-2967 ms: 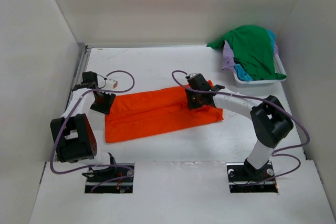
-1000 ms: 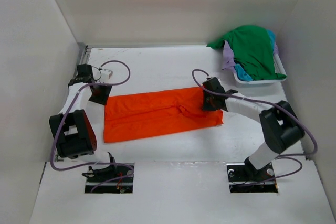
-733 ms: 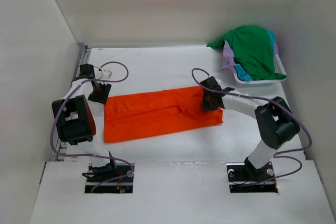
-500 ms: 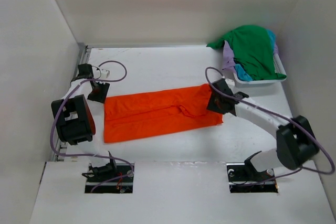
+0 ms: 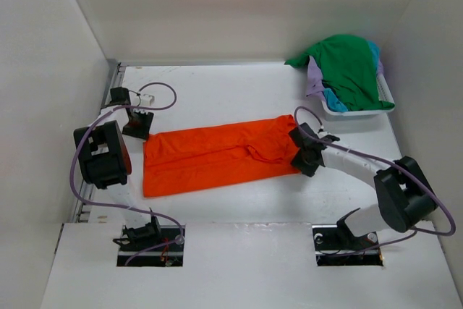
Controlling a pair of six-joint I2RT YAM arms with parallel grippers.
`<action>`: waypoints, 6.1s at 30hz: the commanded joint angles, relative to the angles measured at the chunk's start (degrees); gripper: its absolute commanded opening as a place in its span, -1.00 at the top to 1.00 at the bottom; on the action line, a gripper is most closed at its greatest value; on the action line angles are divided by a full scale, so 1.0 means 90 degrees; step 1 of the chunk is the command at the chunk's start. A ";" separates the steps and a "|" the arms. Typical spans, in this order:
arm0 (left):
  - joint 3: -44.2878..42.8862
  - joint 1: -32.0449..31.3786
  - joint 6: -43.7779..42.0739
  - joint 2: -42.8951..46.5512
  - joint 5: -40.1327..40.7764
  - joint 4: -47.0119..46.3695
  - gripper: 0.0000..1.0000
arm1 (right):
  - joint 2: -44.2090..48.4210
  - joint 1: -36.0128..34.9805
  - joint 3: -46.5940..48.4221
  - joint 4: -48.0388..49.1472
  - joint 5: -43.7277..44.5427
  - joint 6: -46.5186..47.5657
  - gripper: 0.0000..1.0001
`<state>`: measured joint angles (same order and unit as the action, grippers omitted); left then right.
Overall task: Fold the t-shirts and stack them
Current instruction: Rotate the tshirt 90 degrees
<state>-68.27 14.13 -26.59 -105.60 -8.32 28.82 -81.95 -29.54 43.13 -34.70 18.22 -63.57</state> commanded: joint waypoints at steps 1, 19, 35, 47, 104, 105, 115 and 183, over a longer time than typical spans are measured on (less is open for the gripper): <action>-0.0110 -0.0051 0.0083 -0.0063 -0.0492 0.0020 0.20 | -0.0142 0.0084 0.0353 -0.0158 0.0076 -0.0154 0.30; -0.0295 0.0241 0.0220 0.0308 -0.0307 0.0421 0.13 | -0.2192 0.0415 0.2745 0.0046 -0.0657 0.1223 1.00; -0.0227 -0.0041 0.0357 0.0445 -0.0199 0.0841 0.05 | -0.6546 0.1031 1.0174 -0.0627 -0.1292 0.4356 0.71; -0.0003 -0.0266 0.0659 0.0454 0.0161 0.0724 0.04 | -0.2596 0.1131 0.5114 0.1052 -0.0188 0.4359 -0.38; 0.1872 -0.0168 -0.1244 0.3988 -0.1684 0.2619 -0.02 | -0.2262 -0.4271 0.0208 0.3279 -0.0931 -0.3884 1.00; 0.1882 -0.0256 -0.1390 0.4125 -0.1664 0.2589 -0.03 | -0.2087 -0.4271 -0.0044 0.3289 -0.0901 -0.3874 1.00; 0.2289 -0.3375 -0.3858 0.5578 -0.0446 0.2141 -0.16 | -0.0300 -0.4271 -0.1482 0.2627 -0.0892 -0.2548 1.00; 0.5222 -0.9026 -0.4194 0.6548 0.0309 0.0978 0.38 | -0.1451 -0.5560 0.1955 -0.0676 -0.0266 -0.0925 1.00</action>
<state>-20.21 -66.89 -66.19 -46.92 -4.36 36.25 -95.39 -78.52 59.09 -41.78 15.62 -72.77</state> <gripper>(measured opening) 0.306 0.002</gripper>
